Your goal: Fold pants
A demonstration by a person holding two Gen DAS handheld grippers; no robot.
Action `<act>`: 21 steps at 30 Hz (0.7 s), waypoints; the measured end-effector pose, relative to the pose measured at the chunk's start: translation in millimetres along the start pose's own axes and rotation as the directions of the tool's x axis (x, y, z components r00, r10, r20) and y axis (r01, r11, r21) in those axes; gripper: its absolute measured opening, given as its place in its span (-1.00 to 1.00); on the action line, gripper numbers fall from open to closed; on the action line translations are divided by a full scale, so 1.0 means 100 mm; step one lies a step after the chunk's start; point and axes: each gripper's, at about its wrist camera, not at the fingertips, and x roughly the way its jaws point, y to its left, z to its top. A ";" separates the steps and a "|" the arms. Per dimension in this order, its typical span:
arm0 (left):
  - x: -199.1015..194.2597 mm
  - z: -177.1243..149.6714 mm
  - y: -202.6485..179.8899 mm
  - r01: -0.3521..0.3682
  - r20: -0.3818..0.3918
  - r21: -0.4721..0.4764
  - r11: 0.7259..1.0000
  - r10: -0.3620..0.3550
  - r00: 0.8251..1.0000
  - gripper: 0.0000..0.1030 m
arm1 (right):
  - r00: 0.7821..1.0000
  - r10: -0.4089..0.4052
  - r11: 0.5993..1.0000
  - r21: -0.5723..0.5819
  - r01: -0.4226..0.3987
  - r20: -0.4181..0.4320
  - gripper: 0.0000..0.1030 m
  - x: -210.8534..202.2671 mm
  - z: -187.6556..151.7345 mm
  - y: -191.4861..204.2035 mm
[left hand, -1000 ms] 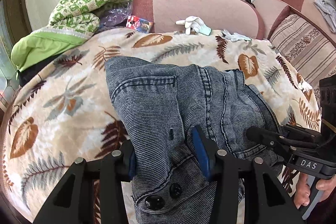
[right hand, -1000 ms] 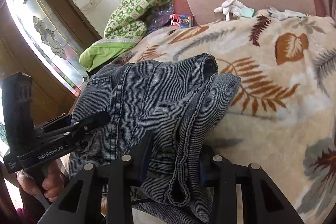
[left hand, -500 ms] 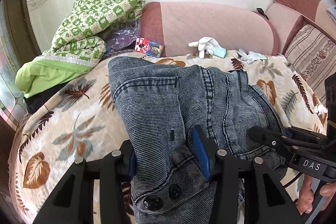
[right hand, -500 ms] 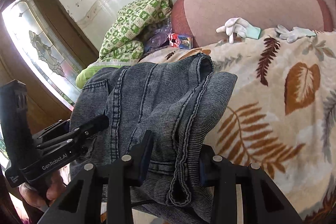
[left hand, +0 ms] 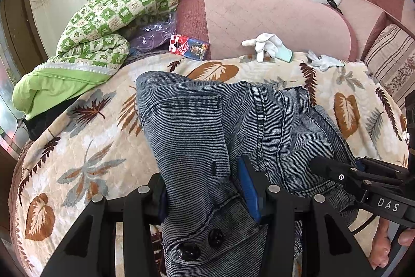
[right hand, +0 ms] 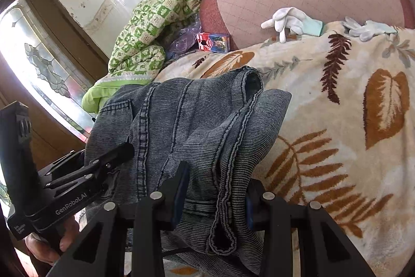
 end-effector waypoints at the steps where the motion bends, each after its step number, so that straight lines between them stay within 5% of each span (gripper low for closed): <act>1: 0.02 0.01 0.00 0.000 -0.003 0.000 1.000 0.000 1.000 -0.06 | 1.000 0.000 1.000 0.002 0.000 -0.003 -0.25 0.02 0.00 -0.01; 21: 0.27 -0.05 -0.03 -0.019 -0.055 0.018 1.000 0.020 0.998 -0.06 | 0.998 -0.023 0.999 0.023 0.024 -0.050 -0.26 0.24 -0.04 -0.12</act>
